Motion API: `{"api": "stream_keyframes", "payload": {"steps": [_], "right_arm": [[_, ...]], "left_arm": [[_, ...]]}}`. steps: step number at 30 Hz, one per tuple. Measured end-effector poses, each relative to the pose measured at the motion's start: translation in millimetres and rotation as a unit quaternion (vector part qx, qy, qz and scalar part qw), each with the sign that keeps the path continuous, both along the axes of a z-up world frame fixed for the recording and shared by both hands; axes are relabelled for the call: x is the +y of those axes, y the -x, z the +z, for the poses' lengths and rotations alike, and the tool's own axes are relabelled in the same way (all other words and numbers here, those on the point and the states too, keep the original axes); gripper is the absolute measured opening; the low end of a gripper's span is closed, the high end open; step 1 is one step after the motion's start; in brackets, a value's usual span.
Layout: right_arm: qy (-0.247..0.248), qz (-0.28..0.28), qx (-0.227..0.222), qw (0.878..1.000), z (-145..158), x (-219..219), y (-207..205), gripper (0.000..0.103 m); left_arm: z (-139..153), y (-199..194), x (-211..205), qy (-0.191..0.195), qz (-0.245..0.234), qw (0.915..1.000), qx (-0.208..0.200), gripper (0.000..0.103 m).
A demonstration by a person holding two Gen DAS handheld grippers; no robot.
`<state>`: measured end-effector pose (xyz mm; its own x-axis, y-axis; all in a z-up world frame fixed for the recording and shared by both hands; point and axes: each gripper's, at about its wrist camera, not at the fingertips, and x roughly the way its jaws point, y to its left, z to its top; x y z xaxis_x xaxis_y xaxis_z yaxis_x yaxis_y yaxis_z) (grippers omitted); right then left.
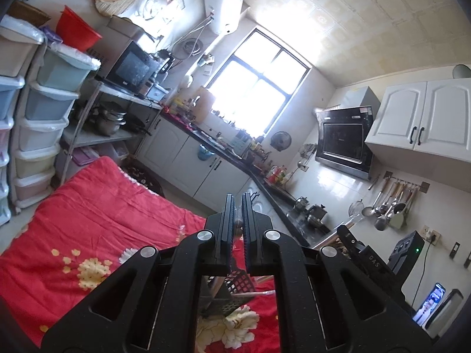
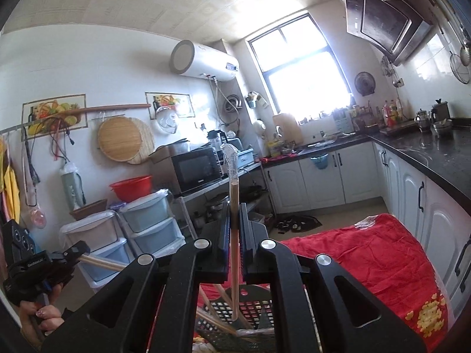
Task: Organize utensils
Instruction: 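Lower both chopsticks into the caddy and open both tools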
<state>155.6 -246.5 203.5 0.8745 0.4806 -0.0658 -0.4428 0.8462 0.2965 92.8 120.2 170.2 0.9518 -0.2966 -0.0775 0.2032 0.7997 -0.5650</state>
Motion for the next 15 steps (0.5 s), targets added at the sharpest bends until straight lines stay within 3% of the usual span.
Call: {"api": "stream_keyframes", "payload": {"steps": [15], "right_arm": [[0.011,-0.041,0.005,0.999,-27,-2,-23,0.006]], "left_arm": [[-24,-2,12,-0.002,0.007,0.9992,0.039,0.003]]}}
